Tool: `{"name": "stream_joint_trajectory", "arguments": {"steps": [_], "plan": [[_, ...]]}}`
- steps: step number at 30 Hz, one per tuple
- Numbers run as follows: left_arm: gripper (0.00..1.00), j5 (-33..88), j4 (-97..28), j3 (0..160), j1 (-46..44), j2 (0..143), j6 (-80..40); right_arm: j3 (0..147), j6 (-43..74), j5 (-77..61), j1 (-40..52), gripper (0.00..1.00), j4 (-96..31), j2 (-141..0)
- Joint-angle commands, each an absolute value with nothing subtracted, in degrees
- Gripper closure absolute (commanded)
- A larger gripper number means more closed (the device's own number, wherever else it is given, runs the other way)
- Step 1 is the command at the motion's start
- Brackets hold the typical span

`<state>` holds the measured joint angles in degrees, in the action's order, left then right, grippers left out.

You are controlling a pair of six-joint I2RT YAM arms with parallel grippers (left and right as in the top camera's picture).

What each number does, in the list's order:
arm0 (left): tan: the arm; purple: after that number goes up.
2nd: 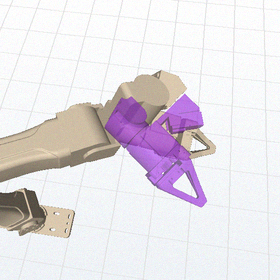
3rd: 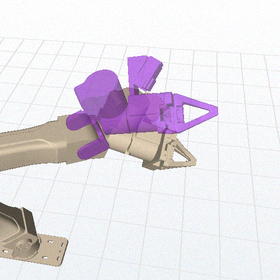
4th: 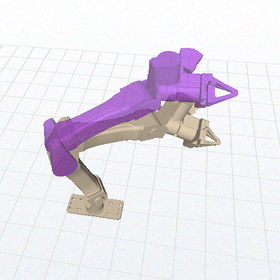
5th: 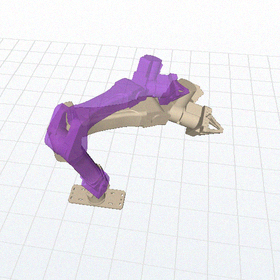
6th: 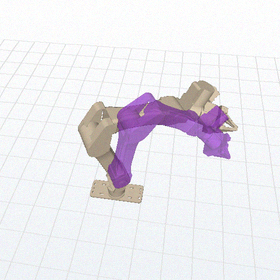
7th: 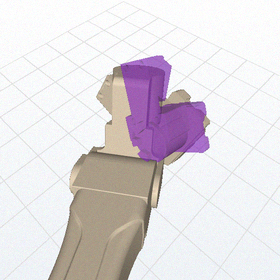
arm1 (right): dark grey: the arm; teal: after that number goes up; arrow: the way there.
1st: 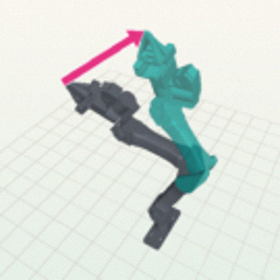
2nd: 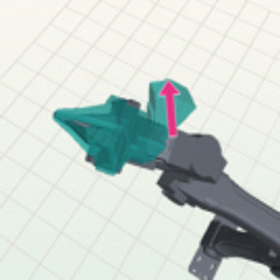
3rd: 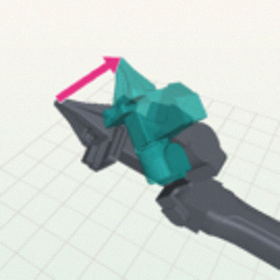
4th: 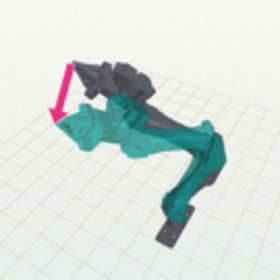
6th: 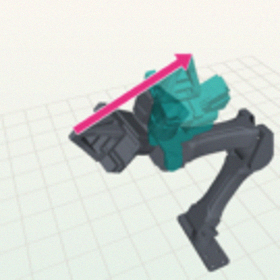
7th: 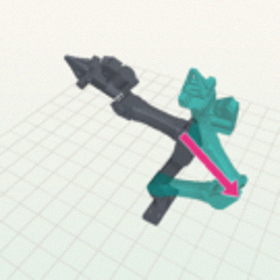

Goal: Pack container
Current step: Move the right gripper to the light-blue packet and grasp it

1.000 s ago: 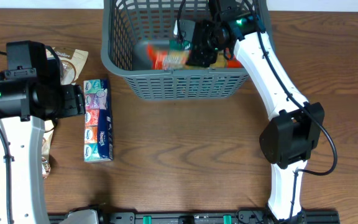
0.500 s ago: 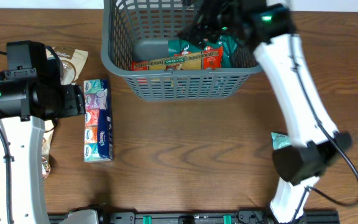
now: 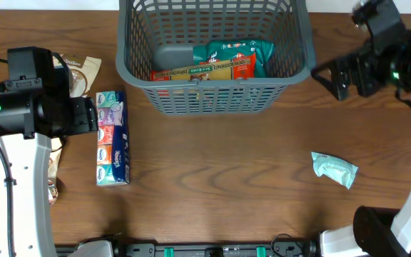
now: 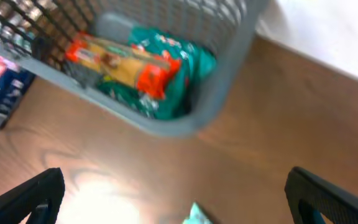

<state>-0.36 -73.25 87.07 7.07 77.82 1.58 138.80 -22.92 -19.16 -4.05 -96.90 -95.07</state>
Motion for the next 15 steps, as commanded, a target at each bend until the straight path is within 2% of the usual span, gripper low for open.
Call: {"name": "stream_joint_trajectory", "arguments": {"steps": [1, 4, 15], "plan": [[0.23, -0.4, -73.4, 87.2, 7.3, 77.8, 1.2, 135.5, -20.4, -15.0, -4.3, 0.01, -97.3, -93.5], [0.23, -0.4, -73.4, 87.2, 7.3, 77.8, 0.1, 128.7, -20.1, -12.1, -3.6, 0.01, -97.3, -90.6], [0.23, -0.4, -73.4, 87.2, 7.3, 77.8, -0.3, 88.7, -19.8, -9.5, -1.4, 0.01, -97.3, -71.1]]}}
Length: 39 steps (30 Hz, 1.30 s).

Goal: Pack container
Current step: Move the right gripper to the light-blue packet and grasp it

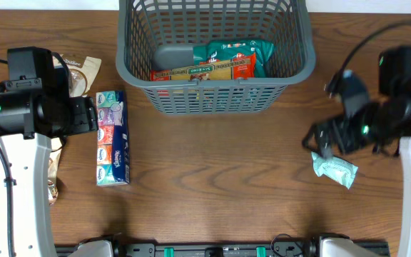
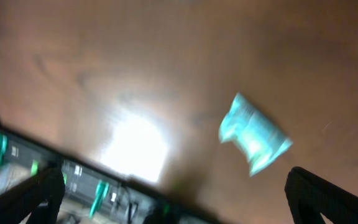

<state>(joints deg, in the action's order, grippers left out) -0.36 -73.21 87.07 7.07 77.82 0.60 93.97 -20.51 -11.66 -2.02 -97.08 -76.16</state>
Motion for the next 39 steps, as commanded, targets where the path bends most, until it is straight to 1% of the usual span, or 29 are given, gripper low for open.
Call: {"name": "stream_joint_trajectory", "arguments": {"steps": [1, 4, 6, 8, 12, 17, 22, 23, 25, 27, 33, 39], "plan": [[0.23, -0.4, -73.4, 87.2, 7.3, 77.8, -0.4, 86.0, -20.1, -7.5, -1.4, 0.01, -97.2, -69.1], [0.23, -0.3, -73.4, 87.2, 7.3, 77.8, -0.8, 80.7, -21.2, 2.3, -1.4, 0.01, -95.5, -65.0], [0.23, -0.3, -73.4, 87.2, 7.3, 77.8, -1.4, 79.0, -24.1, 6.5, -1.4, 0.01, -94.4, -64.1], [0.23, 0.1, -73.4, 87.2, 7.3, 77.8, -1.4, 78.1, -27.7, 6.8, -1.5, 0.01, -93.1, -64.2], [0.23, 0.9, -73.4, 87.2, 7.3, 77.8, -1.4, 77.0, -40.0, 5.1, -1.6, 0.01, -91.4, -66.6], [0.23, 0.9, -73.4, 87.2, 7.3, 77.8, -1.8, 76.6, -46.7, 3.6, -2.4, 0.01, -85.7, -70.4], [0.23, 0.9, -73.4, 87.2, 7.3, 77.8, -2.0, 76.2, -46.9, -0.8, -5.9, 0.02, -81.2, -74.2], [0.23, 0.9, -73.4, 87.2, 7.3, 77.8, -2.0, 75.8, -47.4, -1.0, -6.7, 0.03, -80.5, -74.8], [0.23, 0.9, -73.4, 87.2, 7.3, 77.8, -2.0, 74.6, -50.3, -1.0, -8.4, 0.11, -79.5, -75.9], [0.23, 0.9, -73.4, 87.2, 7.3, 77.8, -2.0, 72.4, -51.8, -0.9, -9.7, 0.13, -77.5, -76.2], [0.23, 0.9, -72.9, 87.2, 7.3, 77.8, -2.0, 60.1, -53.5, -0.5, -14.5, 0.12, -68.2, -76.2], [0.23, 0.5, -73.0, 87.2, 7.3, 77.8, -2.0, 49.3, -54.6, -0.5, -15.6, 0.09, -56.7, -76.2]]}}
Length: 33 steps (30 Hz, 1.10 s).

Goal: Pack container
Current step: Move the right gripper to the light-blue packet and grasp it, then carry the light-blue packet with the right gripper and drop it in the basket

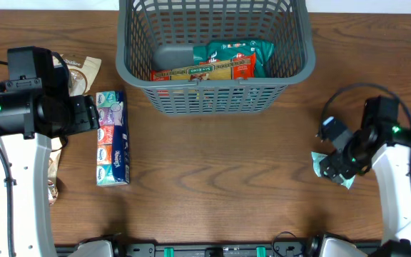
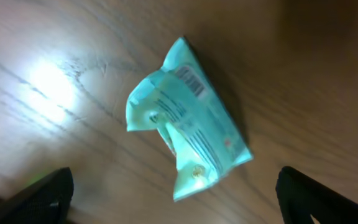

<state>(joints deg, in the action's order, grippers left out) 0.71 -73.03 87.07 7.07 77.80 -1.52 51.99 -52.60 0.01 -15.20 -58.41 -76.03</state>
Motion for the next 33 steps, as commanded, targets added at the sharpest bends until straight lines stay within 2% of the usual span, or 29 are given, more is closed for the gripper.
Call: {"name": "stream_joint_trajectory", "arguments": {"steps": [1, 13, 20, 24, 27, 33], "plan": [[0.23, 0.2, -73.0, 87.2, 7.3, 77.8, -2.0, 48.0, -55.2, -0.5, -15.6, 0.09, -55.2, -76.2], [0.23, -3.0, -73.1, 87.2, 7.3, 77.8, -2.0, 40.3, -56.4, -0.3, -17.5, 0.07, -42.8, -80.8], [0.23, -3.1, -73.7, 87.2, 7.3, 77.8, -2.0, 40.3, -56.2, -0.3, -17.6, 0.12, -38.4, -85.1], [0.23, -3.1, -74.1, 87.2, 7.3, 77.8, -2.0, 40.3, -56.2, -0.3, -17.6, 0.19, -37.0, -86.1], [0.23, -3.1, -74.5, 87.2, 7.3, 77.8, -2.0, 40.3, -56.2, -0.5, -17.6, 0.3, -36.6, -86.1], [0.23, -3.1, -74.6, 87.2, 7.3, 77.8, -2.0, 40.3, -56.1, -0.8, -17.6, 0.44, -36.1, -86.1]]}}
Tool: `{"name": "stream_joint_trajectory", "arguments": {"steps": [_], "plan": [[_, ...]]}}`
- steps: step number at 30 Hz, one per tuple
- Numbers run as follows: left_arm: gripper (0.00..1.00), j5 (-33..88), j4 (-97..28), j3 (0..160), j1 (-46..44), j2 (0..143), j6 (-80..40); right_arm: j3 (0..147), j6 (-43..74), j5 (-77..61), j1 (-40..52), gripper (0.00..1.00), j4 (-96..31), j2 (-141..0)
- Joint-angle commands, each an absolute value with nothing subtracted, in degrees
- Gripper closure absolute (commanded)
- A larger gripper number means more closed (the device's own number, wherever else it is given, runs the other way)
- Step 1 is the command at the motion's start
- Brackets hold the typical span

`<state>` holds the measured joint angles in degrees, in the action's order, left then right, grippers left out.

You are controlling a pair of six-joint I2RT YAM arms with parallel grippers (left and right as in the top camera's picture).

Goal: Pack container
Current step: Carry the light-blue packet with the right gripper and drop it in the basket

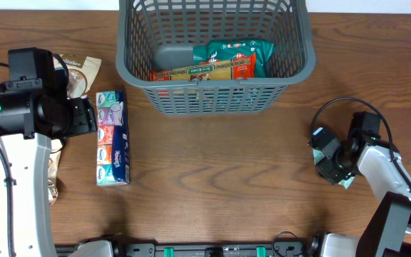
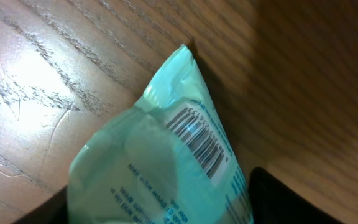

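Note:
A small teal packet [image 2: 166, 168] with a barcode lies on the wooden table at the right; in the overhead view only its corner [image 1: 347, 183] shows under the arm. My right gripper [image 1: 332, 165] is low over it, open, one dark finger [image 2: 278, 193] on each side of the packet. The grey basket [image 1: 123, 64] at the back holds a green bag [image 1: 234, 51], an orange pasta box [image 1: 205, 71] and a grey object [image 1: 171, 56]. My left arm [image 1: 34, 107] hangs at the left beside a tissue multipack [image 1: 111, 139]; its fingers are hidden.
Brown snack bags [image 1: 84, 68] lie at the far left behind the left arm. The right arm's cable [image 1: 327, 111] loops above the gripper. The table's front edge runs along the bottom.
My right gripper has come lower onto the teal packet, which now fills the wrist view between the fingers. The left arm and the tissue pack have not moved.
My right gripper was open up beside the basket's right rim. It was then above the table near the teal packet, then over the packet with fingers spread. Now it sits low with the packet between its fingers. Nothing at the left changed.

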<state>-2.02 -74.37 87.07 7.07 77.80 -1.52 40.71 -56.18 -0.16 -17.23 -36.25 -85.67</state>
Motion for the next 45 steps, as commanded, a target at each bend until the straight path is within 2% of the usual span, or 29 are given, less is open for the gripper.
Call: {"name": "stream_joint_trajectory", "arguments": {"steps": [1, 3, 5, 7, 9, 16, 22, 31, 40, 45], "plan": [[0.23, -3.1, -74.6, 87.2, 7.3, 77.8, -2.0, 40.3, -56.1, -0.8, -17.6, 0.47, -36.1, -86.1], [0.23, -3.1, -74.6, 87.2, 7.3, 77.8, -2.0, 40.3, -55.3, -0.9, -17.6, 0.55, -35.9, -86.1], [0.23, -3.1, -74.7, 87.2, 7.3, 77.8, -2.0, 40.3, -54.8, -1.0, -17.6, 0.59, -35.6, -86.1], [0.23, -3.1, -74.7, 87.2, 7.3, 77.8, -2.0, 40.3, -54.7, -1.1, -17.6, 0.76, -35.5, -86.1], [0.23, -3.1, -74.8, 87.2, 7.3, 77.8, -2.0, 40.3, -54.7, -1.1, -17.6, 0.99, -35.4, -86.1], [0.23, -3.0, -74.7, 87.2, 7.3, 77.8, -2.0, 41.4, -50.9, -1.6, -17.5, 0.99, -34.3, -85.9], [0.23, -3.0, -74.7, 87.2, 7.3, 77.8, -2.0, 48.9, -33.5, -1.5, -17.5, 0.99, -32.1, -84.9], [0.23, -3.0, -74.7, 87.2, 7.3, 77.8, -2.0, 76.9, -10.5, -1.9, -13.4, 0.99, -38.6, -84.5], [0.23, -3.0, -74.7, 87.2, 7.3, 77.8, -2.0, 106.3, -4.3, -1.9, -2.0, 0.99, -39.0, -84.7], [0.23, -3.0, -74.7, 87.2, 7.3, 77.8, -2.0, 111.9, 0.8, -2.1, 4.8, 0.99, -32.0, -84.8]]}}
